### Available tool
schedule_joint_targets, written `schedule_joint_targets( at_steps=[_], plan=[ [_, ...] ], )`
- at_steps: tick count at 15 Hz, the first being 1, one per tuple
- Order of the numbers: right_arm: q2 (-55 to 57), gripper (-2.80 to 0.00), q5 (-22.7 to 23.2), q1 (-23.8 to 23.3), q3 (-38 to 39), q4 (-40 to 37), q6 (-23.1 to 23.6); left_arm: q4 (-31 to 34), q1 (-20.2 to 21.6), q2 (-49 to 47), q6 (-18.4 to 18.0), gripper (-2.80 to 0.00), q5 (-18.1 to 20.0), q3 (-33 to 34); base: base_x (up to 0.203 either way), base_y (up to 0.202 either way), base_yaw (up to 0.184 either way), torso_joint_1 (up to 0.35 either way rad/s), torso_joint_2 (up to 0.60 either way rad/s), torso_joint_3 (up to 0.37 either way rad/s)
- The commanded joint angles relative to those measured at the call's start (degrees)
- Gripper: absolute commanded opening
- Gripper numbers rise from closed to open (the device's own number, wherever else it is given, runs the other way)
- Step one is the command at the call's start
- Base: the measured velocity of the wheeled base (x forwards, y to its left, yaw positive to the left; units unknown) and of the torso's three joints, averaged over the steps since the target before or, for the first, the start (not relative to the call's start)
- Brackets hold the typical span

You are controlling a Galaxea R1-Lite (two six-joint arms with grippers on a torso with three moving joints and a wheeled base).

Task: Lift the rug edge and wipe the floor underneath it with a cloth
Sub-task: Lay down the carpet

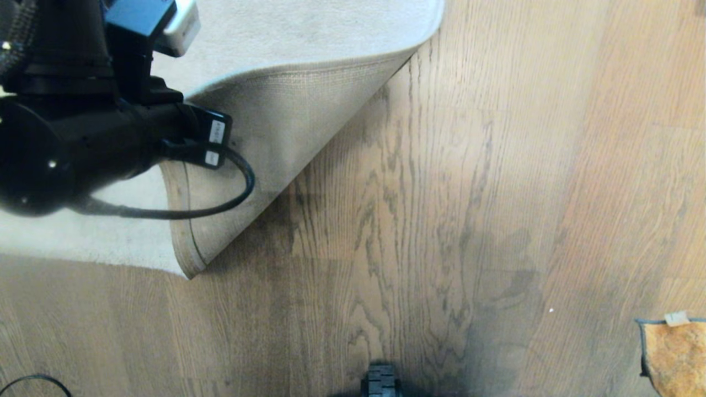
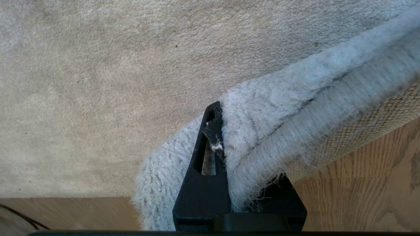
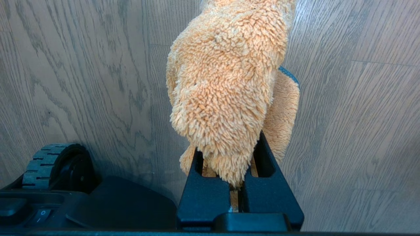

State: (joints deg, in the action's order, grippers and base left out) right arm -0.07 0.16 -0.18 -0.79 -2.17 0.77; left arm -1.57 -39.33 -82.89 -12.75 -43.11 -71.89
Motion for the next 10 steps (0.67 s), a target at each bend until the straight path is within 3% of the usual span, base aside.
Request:
schedule_joint_targets(
  at_steps=[1, 2, 10],
  plan=[
    [0.07, -2.80, 0.02, 0.01, 0.00, -0.03, 0.02, -0.01, -0.22, 0.37, 0.57, -2.80, -0.31, 0.43, 0.000, 0.000, 0.000, 0.000, 0.00, 0.000],
    [0.07, -2.80, 0.02, 0.01, 0.00, -0.03, 0.02, -0.01, -0.22, 0.39, 0.71, 0.00, -0.40, 0.56, 0.000, 0.000, 0.000, 0.000, 0.00, 0.000],
    [0.07, -2.80, 0.02, 0.01, 0.00, -0.03, 0.02, 3.24, -3.04, 2.16, 5.40, 0.00, -0.22, 0.83, 0.000, 0.000, 0.000, 0.000, 0.00, 0.000]
  ],
)
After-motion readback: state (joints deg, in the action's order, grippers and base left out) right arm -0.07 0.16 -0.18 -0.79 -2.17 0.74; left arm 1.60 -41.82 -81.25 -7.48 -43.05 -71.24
